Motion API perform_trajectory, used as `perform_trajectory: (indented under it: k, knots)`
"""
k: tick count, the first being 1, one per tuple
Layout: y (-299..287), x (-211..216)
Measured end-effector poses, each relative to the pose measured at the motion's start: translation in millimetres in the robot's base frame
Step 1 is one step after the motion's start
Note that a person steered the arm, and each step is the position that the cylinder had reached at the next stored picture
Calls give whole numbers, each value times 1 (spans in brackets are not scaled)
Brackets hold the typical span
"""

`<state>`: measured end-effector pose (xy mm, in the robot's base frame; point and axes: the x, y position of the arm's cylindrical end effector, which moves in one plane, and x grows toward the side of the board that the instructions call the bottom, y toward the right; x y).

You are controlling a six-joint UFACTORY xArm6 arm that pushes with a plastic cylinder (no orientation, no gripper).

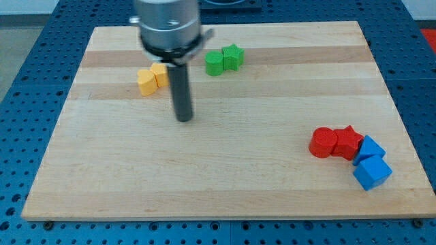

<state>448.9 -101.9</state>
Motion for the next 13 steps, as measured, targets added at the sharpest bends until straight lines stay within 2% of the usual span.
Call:
perform_trajectory:
  k: [2, 3, 4, 5, 11, 13]
  knots:
    - [-111, -17]
    - [-135, -65]
    - [-130, -98]
    - [-99, -98]
    - [86, -3]
    - [128, 6]
